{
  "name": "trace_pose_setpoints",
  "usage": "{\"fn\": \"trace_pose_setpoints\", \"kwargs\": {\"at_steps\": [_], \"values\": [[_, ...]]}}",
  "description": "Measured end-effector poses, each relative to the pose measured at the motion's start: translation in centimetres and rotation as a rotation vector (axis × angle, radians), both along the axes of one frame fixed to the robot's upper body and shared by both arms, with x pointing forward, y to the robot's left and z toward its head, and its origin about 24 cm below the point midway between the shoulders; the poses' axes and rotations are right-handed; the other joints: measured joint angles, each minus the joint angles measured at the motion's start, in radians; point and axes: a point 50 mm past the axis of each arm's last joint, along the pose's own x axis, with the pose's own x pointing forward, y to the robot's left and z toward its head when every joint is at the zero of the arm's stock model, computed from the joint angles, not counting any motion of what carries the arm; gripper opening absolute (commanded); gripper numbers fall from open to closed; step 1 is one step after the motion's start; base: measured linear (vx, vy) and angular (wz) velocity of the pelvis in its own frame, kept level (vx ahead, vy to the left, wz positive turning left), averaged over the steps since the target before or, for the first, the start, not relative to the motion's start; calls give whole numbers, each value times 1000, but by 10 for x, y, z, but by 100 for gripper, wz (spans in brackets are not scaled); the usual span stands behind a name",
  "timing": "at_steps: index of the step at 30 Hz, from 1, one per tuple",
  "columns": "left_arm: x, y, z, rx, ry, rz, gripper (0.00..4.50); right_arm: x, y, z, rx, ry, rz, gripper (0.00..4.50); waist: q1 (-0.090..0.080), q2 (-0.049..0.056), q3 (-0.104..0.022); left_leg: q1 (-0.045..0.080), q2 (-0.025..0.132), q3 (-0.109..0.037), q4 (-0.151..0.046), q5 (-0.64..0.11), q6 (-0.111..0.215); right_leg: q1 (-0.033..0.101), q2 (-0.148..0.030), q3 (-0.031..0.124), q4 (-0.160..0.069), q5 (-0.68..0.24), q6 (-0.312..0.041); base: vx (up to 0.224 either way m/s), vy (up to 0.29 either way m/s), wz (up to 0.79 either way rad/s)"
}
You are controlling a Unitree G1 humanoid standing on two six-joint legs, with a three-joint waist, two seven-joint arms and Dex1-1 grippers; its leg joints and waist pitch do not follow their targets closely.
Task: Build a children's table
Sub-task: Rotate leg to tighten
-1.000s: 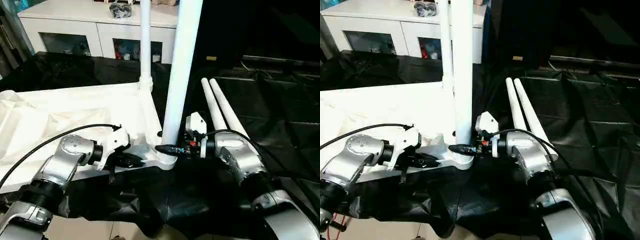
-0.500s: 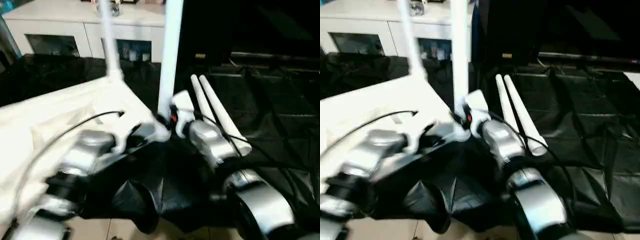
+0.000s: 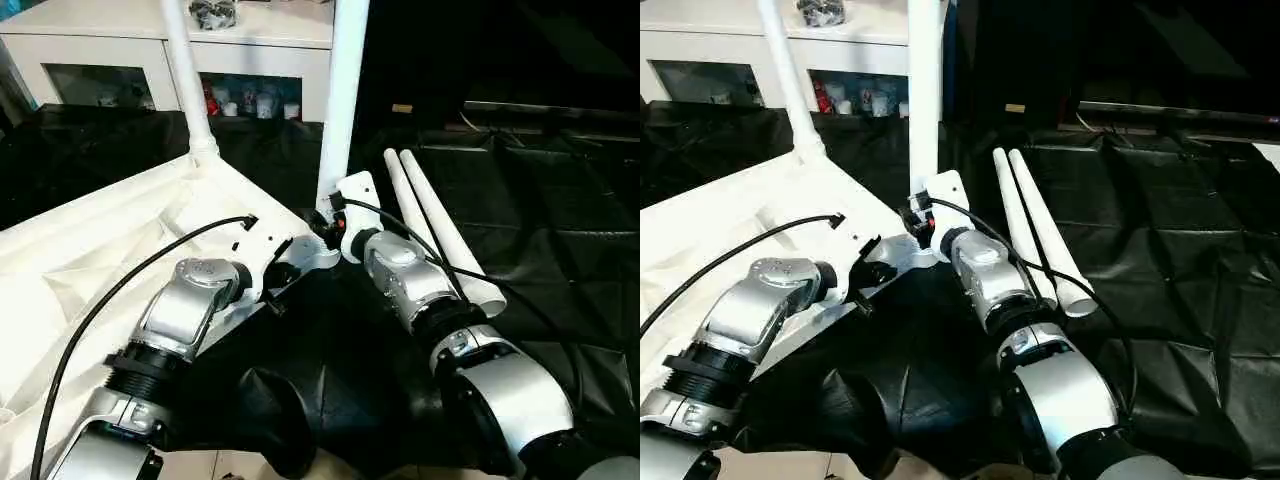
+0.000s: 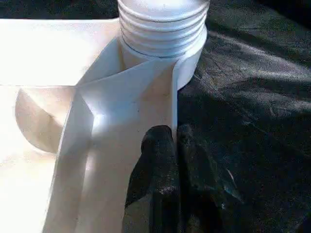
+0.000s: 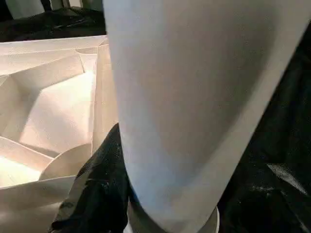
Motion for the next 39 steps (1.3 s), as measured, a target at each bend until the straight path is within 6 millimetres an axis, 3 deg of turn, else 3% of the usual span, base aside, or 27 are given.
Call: {"fn": "trace_pose_setpoints", "kwargs": {"at_steps": [2,5,16,25,29,35,39], "values": [[0,1,0,4,-2,-5,0,0,0,0,12,6,4,262,-1,0,0,0,0,0,0,0,0,0,0,0,0,0,0,0,0,0],[-1,3,3,19,-8,-37,0,-2,0,-7,25,47,10,275,-2,1,1,-4,0,0,-1,0,0,-4,0,0,0,1,-1,0,0,0],[-3,9,9,13,-29,-123,0,-1,2,3,38,24,110,375,3,8,5,-16,1,4,0,0,0,-15,1,0,0,5,-8,0,0,0],[-11,15,15,-59,-45,-303,0,-7,-35,14,-109,10,485,375,38,20,13,-19,2,8,4,0,0,-14,0,0,0,5,-8,0,0,0],[-17,18,15,-86,-23,-394,0,-16,-55,8,-167,50,619,375,56,24,15,-18,2,9,5,0,0,-14,0,0,2,5,-8,0,0,0],[-23,13,13,-80,-7,-505,0,-29,-76,8,-214,91,743,375,63,26,16,-19,2,9,6,0,1,-11,-1,1,2,5,-8,0,0,0],[-26,16,11,-57,-7,-555,0,-35,-78,6,-209,106,771,375,61,27,16,-19,2,9,6,0,0,-12,0,1,3,5,-8,0,0,0]]}}
